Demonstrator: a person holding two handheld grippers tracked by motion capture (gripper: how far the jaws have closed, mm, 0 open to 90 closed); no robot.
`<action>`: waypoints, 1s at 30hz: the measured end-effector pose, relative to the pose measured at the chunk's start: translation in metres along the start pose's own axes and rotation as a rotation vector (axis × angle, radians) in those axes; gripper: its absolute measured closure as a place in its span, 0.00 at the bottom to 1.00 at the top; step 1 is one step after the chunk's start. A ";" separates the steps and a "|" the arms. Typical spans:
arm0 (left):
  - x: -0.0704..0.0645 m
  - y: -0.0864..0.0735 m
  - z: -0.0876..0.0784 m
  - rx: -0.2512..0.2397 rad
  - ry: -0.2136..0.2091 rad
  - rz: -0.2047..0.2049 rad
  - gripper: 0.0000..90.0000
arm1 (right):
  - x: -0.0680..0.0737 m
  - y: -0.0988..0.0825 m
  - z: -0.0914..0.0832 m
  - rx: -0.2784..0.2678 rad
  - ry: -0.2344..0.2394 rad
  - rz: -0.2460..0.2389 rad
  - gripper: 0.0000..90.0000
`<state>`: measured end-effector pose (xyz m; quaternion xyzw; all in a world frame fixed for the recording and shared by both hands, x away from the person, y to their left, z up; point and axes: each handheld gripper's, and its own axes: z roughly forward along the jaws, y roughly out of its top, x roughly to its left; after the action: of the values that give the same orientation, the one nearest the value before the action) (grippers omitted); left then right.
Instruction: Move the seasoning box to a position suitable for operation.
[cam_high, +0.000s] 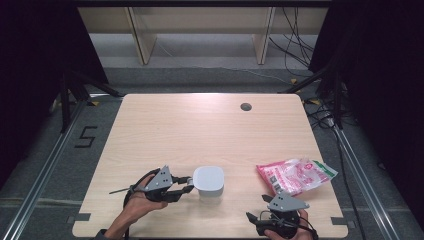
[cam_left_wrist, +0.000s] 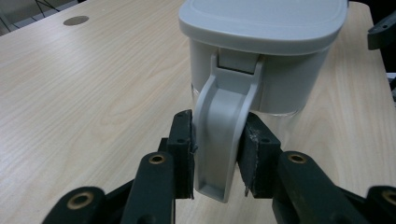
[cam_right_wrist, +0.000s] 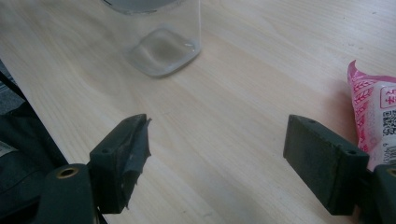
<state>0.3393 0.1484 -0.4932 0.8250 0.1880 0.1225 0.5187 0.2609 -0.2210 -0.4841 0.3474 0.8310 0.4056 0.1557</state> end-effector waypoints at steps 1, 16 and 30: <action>0.000 0.000 -0.001 0.009 0.002 -0.005 0.76 | 0.000 0.000 0.000 0.000 -0.004 0.004 0.26; -0.002 0.001 -0.003 0.028 0.166 -0.041 0.77 | 0.000 0.000 0.000 -0.002 0.011 0.015 0.26; 0.000 -0.005 -0.016 0.044 0.275 -0.074 0.77 | 0.000 0.000 0.000 0.001 0.001 0.002 0.26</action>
<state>0.3322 0.1630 -0.4905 0.8042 0.2903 0.2110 0.4738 0.2614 -0.2210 -0.4843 0.3481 0.8309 0.4056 0.1548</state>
